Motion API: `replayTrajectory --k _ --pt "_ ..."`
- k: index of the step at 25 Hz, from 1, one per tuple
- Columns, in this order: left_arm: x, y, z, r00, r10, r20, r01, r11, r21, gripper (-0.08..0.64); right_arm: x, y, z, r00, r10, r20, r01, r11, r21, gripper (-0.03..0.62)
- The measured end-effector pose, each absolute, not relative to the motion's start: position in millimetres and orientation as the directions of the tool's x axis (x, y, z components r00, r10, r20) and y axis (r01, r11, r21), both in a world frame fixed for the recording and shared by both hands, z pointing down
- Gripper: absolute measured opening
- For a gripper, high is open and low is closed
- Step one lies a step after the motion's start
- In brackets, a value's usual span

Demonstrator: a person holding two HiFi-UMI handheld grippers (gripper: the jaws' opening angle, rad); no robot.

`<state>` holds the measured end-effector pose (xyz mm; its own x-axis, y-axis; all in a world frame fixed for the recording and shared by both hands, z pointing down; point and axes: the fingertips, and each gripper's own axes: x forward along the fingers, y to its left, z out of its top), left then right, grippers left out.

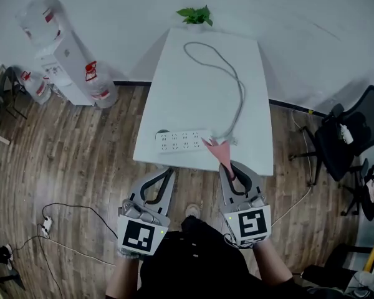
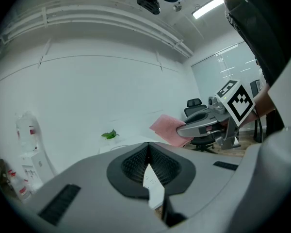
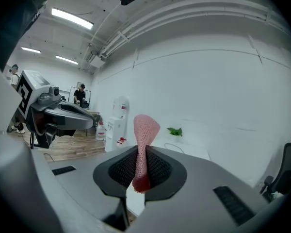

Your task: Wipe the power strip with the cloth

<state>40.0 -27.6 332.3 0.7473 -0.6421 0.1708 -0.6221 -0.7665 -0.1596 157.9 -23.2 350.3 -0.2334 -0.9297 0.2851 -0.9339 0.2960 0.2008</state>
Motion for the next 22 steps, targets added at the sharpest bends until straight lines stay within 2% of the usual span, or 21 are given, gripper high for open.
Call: replayTrajectory --k 11,22 --pt "69 -76 327 0.727 -0.665 0.174 -0.641 -0.747 -0.175 0.011 200 -70 361 -0.221 -0.934 0.280 -0.942 0.279 0.186 0.055" --pt "59 -108 316 0.725 -0.667 0.170 -0.642 -0.744 -0.186 0.011 208 -101 368 -0.167 -0.939 0.300 -0.958 0.226 0.174 0.055"
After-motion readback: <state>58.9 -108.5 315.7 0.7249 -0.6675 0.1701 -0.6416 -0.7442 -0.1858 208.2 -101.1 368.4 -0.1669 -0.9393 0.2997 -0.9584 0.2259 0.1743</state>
